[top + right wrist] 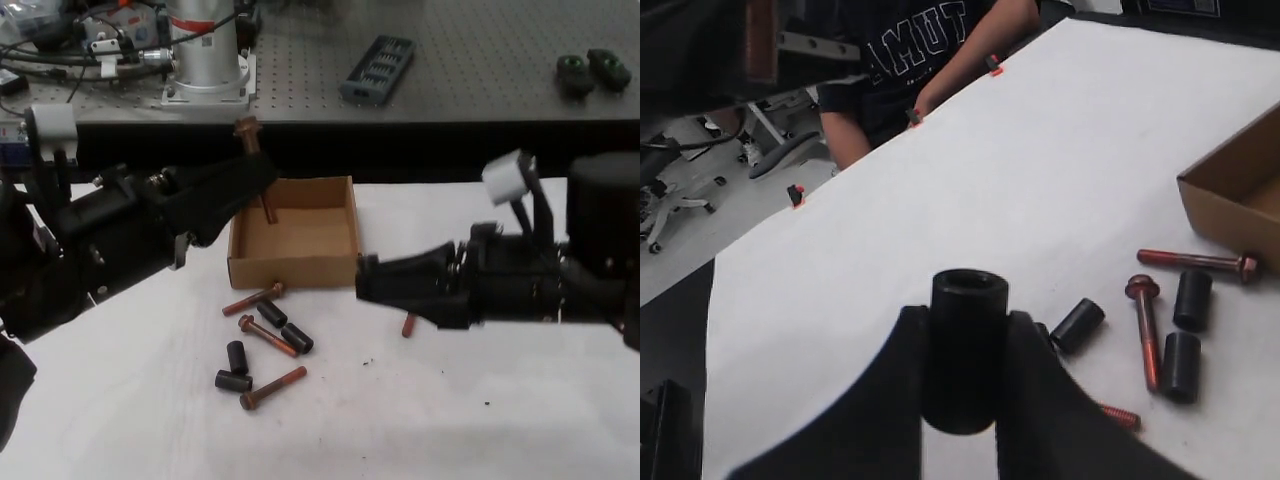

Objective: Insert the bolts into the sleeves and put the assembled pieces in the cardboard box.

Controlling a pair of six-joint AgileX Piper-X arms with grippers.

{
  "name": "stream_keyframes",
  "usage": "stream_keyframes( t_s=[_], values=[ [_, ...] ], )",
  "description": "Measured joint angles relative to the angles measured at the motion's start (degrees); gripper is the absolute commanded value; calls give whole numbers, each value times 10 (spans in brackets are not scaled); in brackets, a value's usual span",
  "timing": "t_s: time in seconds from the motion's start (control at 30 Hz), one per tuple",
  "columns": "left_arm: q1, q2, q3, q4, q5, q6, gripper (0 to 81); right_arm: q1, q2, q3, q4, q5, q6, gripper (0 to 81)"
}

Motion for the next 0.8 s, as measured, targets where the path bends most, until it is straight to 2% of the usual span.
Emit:
stream_keyframes(
  t_s=[0.1,0.27,0.37,0.8],
  values=[
    [-12,0,0,0,9,-2,6,8,6,7,-3,-1,2,4],
    [-32,0,0,0,35,-4,6,57,7,10,-7,-1,6,4],
    [-44,0,0,0,55,-4,6,66,7,10,-7,-1,5,4],
    [-47,0,0,11,79,-24,6,69,7,10,-24,-7,8,4]
  ],
)
